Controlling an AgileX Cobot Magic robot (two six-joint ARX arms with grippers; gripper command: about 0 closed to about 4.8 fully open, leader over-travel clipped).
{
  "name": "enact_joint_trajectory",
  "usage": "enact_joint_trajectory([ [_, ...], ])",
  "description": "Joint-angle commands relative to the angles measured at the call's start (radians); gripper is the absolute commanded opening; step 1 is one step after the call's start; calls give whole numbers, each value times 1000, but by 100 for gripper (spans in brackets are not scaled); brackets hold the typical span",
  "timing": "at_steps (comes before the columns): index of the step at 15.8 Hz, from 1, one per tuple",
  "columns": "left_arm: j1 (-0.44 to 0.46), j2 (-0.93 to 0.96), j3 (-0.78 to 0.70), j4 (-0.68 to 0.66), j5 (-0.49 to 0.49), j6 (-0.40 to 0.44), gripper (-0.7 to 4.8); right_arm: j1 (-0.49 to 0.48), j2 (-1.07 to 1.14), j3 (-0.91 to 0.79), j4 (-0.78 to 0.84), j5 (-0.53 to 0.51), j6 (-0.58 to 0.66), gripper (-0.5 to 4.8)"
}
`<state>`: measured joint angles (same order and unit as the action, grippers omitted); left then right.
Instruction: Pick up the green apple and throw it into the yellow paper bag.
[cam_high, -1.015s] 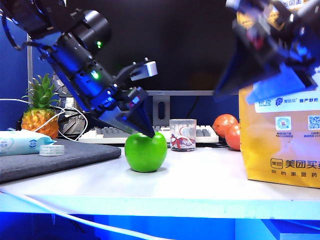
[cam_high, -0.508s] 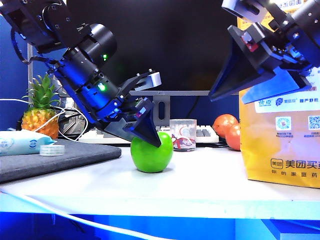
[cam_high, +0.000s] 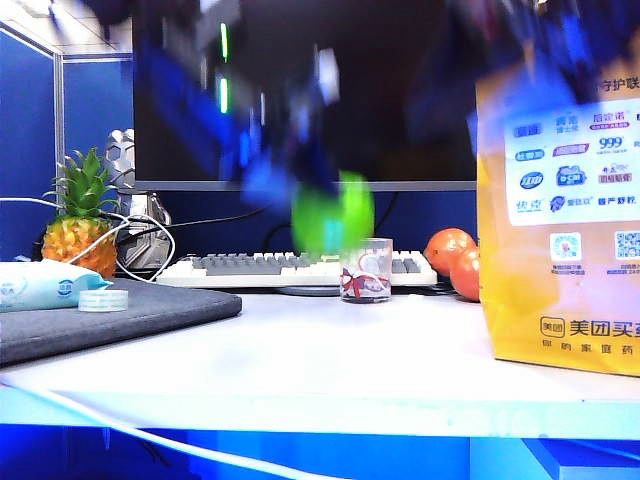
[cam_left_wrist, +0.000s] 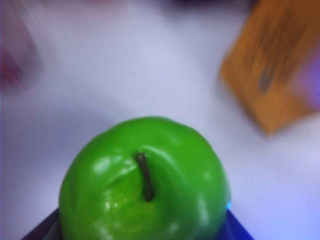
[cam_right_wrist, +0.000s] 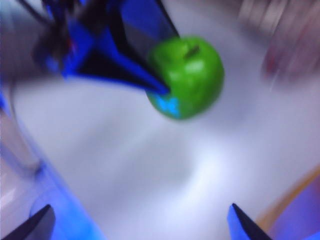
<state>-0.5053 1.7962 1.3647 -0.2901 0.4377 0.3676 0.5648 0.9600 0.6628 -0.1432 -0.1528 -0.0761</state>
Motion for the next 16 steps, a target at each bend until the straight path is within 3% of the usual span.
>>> enact_joint_trajectory([
  [1, 0, -87, 198, -208, -58, 115, 175, 0, -13, 205, -168, 26, -61, 479],
  [4, 0, -181, 355, -266, 60, 114, 175, -1, -31, 396, -338, 123, -140, 479],
  [6, 0, -230, 408, -201, 235, 113, 174, -2, -58, 499, -399, 138, -142, 479],
  [11, -31, -209, 408, -42, 460, -10, 174, -2, -202, 577, -631, 373, -206, 479],
  [16, -198, -74, 408, 195, 463, -53, 175, -2, -320, 577, -694, 377, -156, 479],
])
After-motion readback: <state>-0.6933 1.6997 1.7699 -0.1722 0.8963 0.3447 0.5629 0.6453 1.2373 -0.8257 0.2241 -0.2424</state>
